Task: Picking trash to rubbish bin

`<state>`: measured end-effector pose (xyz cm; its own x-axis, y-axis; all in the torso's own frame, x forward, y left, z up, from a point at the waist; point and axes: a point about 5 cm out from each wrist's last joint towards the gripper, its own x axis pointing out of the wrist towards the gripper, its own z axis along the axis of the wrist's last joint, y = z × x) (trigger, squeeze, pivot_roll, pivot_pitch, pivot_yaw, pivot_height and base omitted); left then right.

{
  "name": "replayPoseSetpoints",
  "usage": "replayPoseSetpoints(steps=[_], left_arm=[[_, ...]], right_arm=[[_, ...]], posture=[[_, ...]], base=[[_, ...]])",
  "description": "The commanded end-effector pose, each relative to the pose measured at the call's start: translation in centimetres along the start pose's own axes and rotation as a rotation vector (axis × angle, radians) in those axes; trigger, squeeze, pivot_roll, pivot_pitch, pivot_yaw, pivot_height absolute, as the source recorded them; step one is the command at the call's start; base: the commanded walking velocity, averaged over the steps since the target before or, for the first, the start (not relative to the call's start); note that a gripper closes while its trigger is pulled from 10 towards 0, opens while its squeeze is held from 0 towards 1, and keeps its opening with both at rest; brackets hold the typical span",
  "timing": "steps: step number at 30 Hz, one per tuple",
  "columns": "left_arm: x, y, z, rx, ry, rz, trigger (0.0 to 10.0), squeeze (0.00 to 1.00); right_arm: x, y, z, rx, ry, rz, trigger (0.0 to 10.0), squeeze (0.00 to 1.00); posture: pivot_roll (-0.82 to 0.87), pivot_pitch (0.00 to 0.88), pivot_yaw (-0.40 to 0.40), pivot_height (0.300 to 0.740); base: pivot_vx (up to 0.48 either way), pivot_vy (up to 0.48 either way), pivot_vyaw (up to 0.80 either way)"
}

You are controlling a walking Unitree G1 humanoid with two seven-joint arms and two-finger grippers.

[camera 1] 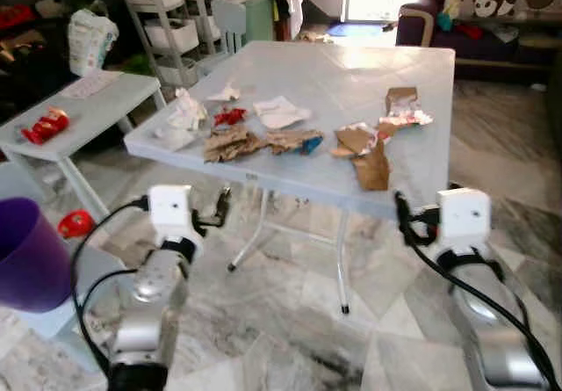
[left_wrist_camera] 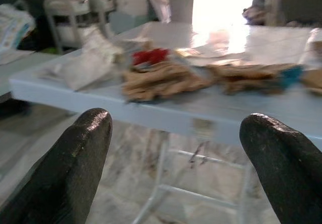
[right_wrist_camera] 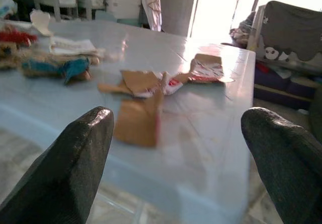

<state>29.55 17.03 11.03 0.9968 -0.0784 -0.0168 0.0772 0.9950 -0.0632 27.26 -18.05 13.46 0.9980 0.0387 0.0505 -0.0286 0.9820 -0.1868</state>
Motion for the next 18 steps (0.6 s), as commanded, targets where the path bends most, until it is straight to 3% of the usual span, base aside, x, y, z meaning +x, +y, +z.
replayPoseSetpoints(steps=[1,18], left_arm=[[0.22,-0.48,0.20,0.006,-0.004,-0.012,10.0,0.00],[0.20,-0.83,0.01,-0.001,0.006,-0.027,10.0,0.00]], right_arm=[[-0.18,-0.71,0.09,-0.013,-0.002,-0.022,10.0,0.00],[-0.14,-0.30,0.14,-0.007,0.001,0.009,10.0,0.00]], posture=[[-0.08,0.000,0.067,0.740],[-0.08,0.000,0.062,0.740]], base=[[0.412,0.000,0.00],[0.434,0.000,0.00]])
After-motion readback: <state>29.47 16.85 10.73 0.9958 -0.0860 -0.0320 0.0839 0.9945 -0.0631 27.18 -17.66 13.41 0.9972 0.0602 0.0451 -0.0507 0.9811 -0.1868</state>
